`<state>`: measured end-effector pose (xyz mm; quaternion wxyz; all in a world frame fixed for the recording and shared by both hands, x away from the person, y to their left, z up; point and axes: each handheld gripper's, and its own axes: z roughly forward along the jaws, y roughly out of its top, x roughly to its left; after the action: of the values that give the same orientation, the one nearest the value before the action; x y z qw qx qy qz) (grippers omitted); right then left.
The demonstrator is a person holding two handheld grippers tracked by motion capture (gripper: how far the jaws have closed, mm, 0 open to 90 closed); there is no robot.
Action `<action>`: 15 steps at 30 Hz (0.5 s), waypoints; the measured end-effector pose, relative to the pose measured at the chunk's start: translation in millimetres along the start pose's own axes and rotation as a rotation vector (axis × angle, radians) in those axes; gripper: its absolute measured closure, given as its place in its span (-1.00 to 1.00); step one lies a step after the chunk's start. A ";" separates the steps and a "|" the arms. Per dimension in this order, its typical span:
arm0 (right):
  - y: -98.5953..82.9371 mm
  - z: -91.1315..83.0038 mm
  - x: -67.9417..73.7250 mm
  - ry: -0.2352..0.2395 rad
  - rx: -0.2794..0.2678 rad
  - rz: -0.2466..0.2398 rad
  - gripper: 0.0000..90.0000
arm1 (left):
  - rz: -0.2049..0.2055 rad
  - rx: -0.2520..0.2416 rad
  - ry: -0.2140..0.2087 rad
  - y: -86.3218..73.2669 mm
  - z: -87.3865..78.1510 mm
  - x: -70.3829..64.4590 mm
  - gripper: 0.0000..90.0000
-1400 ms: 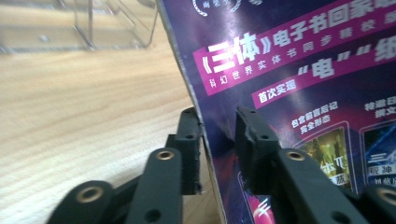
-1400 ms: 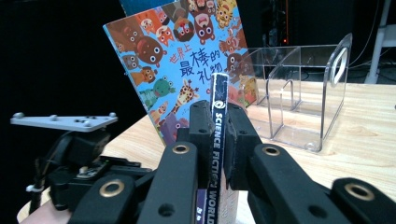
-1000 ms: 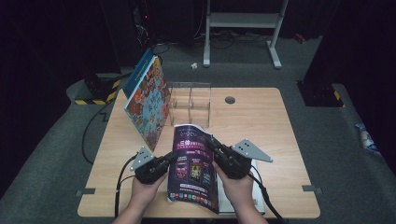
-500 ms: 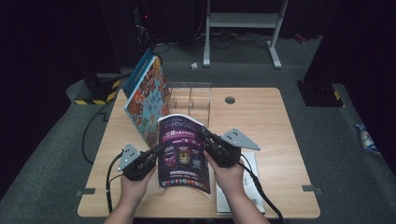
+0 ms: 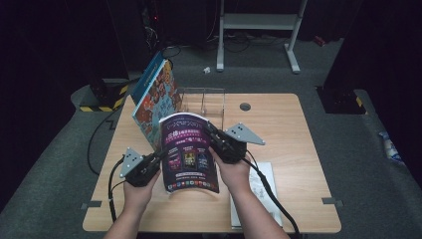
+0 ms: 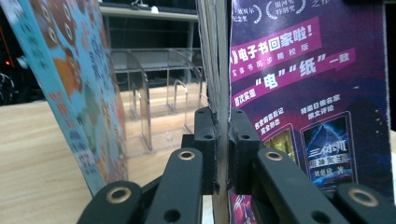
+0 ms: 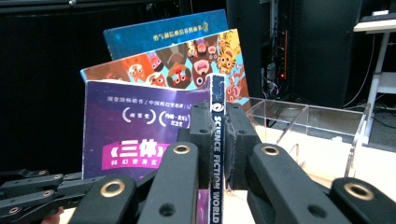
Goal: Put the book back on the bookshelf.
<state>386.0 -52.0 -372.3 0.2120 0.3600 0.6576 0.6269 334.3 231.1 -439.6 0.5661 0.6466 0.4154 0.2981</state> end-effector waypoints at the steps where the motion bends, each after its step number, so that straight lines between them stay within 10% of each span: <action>1: 1.7 1.8 -1.2 0.000 -0.002 0.001 0.86 | 0.002 -0.004 0.002 1.5 0.5 0.6 0.87; 15: -12.1 5.2 -8.7 -0.022 -0.026 -0.051 0.85 | 0.047 -0.017 0.010 -9.7 4.7 -3.4 0.88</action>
<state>392.9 -54.4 -386.2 0.2400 0.3471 0.6560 0.6258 334.8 226.0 -449.7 0.5621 0.6500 0.4004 0.3181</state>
